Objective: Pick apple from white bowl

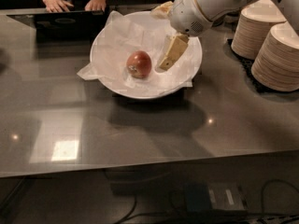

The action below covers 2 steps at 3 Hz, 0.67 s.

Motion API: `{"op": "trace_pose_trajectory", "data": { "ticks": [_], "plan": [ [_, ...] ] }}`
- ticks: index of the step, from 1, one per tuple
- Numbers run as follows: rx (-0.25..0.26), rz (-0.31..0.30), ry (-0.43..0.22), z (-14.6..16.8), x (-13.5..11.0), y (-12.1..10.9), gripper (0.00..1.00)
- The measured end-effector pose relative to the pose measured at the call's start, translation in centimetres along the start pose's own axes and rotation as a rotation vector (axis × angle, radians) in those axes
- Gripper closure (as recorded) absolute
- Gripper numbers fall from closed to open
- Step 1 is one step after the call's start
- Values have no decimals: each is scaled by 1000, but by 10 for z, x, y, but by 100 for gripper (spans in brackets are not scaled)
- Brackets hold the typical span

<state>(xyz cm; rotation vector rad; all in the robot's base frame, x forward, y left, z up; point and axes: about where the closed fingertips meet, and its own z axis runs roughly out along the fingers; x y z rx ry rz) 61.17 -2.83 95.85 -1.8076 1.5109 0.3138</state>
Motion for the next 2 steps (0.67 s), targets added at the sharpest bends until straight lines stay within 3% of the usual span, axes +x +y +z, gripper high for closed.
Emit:
{"op": "trace_pose_trajectory", "data": {
  "ticks": [1,2],
  "plan": [
    [-30,-3,-17,14,0,-3,18],
    [-42,-6,-14,25,5,-6,18]
  ]
}}
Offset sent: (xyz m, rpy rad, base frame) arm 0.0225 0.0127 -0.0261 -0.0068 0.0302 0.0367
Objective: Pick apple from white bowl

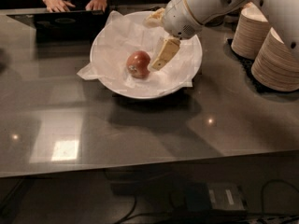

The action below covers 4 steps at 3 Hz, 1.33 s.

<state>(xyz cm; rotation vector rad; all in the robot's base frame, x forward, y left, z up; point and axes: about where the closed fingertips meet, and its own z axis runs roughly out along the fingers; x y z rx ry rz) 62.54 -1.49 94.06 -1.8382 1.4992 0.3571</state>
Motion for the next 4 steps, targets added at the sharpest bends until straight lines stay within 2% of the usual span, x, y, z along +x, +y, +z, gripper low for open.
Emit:
{"op": "trace_pose_trajectory", "data": {
  "ticks": [2,4],
  "plan": [
    [-16,7,33,25,17,-8,19],
    [-57,2,43,54,21,-10,25]
  ]
}}
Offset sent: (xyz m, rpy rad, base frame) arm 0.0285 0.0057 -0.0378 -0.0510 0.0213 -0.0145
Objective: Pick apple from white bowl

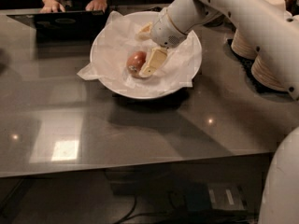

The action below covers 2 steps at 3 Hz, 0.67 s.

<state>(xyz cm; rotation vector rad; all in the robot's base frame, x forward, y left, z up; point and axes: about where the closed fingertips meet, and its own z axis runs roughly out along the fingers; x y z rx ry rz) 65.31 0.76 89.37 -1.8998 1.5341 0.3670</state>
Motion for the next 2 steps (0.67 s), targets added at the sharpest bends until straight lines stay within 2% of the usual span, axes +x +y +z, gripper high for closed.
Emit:
{"op": "trace_pose_trajectory", "data": {
  "ticks": [1,2],
  "plan": [
    [-18,11,6,11,3,9,30],
    [-23,12,5,13,3,9,30]
  ]
}}
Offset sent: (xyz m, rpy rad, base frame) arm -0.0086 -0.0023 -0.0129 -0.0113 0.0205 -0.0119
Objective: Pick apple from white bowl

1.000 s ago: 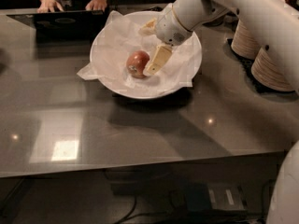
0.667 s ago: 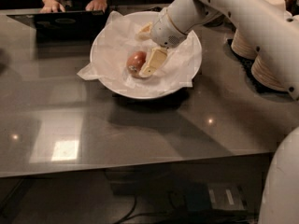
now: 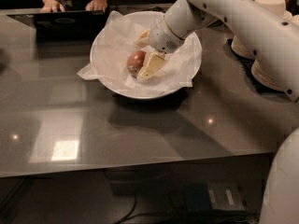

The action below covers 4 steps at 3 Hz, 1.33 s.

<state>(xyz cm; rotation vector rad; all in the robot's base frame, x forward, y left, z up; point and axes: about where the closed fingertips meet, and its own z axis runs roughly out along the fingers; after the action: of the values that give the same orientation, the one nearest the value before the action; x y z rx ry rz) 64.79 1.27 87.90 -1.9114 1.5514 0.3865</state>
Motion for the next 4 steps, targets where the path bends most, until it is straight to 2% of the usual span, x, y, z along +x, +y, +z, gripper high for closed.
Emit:
{"op": "trace_pose_trajectory", "data": {
  "ticks": [3,4],
  "plan": [
    [-43,17,-9,25,3,3,29],
    [-52,23,-11,30,5,4,48]
  ]
}}
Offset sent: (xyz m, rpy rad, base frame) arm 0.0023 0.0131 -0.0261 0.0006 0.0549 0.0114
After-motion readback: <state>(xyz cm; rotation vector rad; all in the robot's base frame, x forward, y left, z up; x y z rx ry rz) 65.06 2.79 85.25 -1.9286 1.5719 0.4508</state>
